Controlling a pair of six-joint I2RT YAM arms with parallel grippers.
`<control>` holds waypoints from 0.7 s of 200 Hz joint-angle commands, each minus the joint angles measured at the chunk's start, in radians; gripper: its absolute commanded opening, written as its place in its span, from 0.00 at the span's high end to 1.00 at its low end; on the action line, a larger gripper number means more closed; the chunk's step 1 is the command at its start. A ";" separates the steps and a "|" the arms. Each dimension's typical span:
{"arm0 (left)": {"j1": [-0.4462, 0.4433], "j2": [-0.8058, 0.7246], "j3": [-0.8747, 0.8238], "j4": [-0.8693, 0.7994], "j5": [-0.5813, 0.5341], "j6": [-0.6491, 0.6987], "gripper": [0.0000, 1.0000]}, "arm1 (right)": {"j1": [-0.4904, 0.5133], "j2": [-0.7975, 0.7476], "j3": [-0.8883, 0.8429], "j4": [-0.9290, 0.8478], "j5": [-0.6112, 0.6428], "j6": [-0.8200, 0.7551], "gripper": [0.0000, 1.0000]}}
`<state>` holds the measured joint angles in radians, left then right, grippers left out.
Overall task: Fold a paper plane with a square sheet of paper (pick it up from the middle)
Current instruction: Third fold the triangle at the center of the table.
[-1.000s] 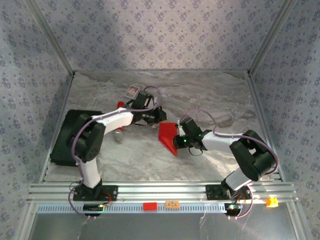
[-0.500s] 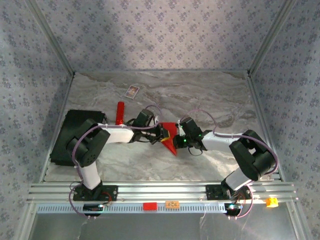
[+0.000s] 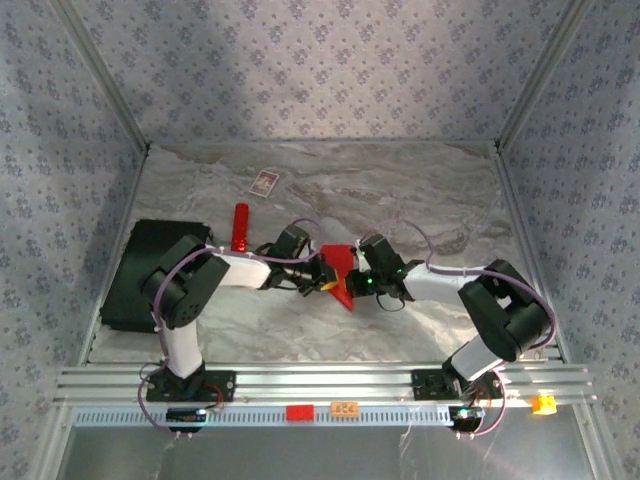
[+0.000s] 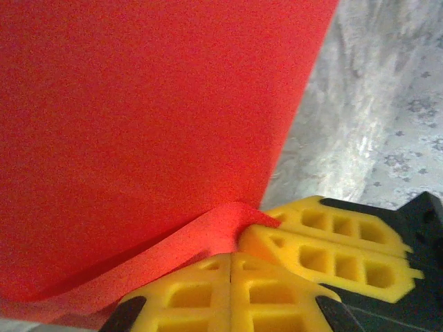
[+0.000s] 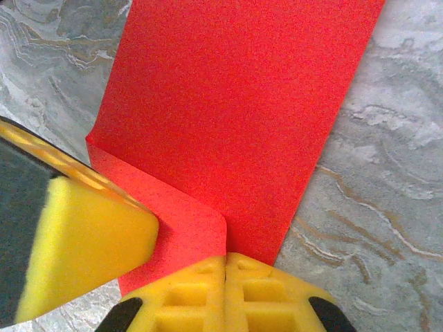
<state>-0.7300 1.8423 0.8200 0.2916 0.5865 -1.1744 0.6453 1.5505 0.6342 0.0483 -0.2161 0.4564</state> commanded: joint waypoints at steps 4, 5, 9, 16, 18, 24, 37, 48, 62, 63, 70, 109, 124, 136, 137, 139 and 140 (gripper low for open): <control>-0.009 0.004 0.036 -0.089 -0.018 0.049 1.00 | -0.007 0.012 -0.016 -0.027 0.030 0.007 0.99; -0.009 0.004 0.035 -0.091 -0.019 0.050 1.00 | -0.008 0.012 -0.016 -0.028 0.030 0.007 0.99; -0.008 0.002 0.037 -0.098 -0.021 0.052 1.00 | -0.007 0.011 -0.016 -0.027 0.030 0.007 0.99; -0.010 0.001 0.039 -0.104 -0.024 0.057 1.00 | -0.007 0.012 -0.016 -0.027 0.030 0.007 0.99; -0.010 -0.001 0.038 -0.108 -0.025 0.057 1.00 | -0.007 0.014 -0.016 -0.027 0.031 0.007 0.99; -0.010 0.000 0.040 -0.114 -0.028 0.062 1.00 | -0.008 0.014 -0.016 -0.028 0.030 0.007 0.99; -0.012 0.000 0.043 -0.138 -0.036 0.074 1.00 | -0.007 0.014 -0.015 -0.027 0.029 0.005 0.99; -0.012 0.002 0.046 -0.159 -0.037 0.086 1.00 | -0.007 0.013 -0.016 -0.030 0.029 0.005 0.99; -0.012 0.005 0.038 -0.161 -0.043 0.091 1.00 | -0.008 0.011 -0.017 -0.029 0.030 0.005 0.99; -0.012 0.005 0.038 -0.161 -0.043 0.091 1.00 | -0.008 0.011 -0.017 -0.029 0.030 0.006 0.99; -0.012 0.012 0.038 -0.164 -0.045 0.097 1.00 | -0.008 0.011 -0.018 -0.027 0.030 0.007 0.99; -0.014 0.025 0.032 -0.206 -0.071 0.124 1.00 | -0.008 0.008 -0.011 -0.029 0.016 0.007 0.97; -0.014 0.020 0.023 -0.227 -0.086 0.135 1.00 | -0.007 -0.003 -0.004 -0.039 0.007 0.008 0.94; -0.013 0.015 0.014 -0.224 -0.095 0.134 1.00 | -0.011 -0.020 0.008 -0.055 0.004 0.012 0.89; -0.013 0.015 0.014 -0.223 -0.095 0.134 1.00 | -0.011 -0.022 0.008 -0.057 0.004 0.013 0.88; -0.014 0.015 0.013 -0.222 -0.096 0.134 1.00 | -0.013 -0.025 0.010 -0.060 0.001 0.014 0.87; -0.014 0.015 0.013 -0.222 -0.096 0.134 1.00 | -0.013 -0.027 0.011 -0.062 0.001 0.014 0.87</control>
<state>-0.7383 1.8423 0.8459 0.1677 0.5495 -1.0695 0.6453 1.5501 0.6338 0.0483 -0.2169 0.4572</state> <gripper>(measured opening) 0.042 0.090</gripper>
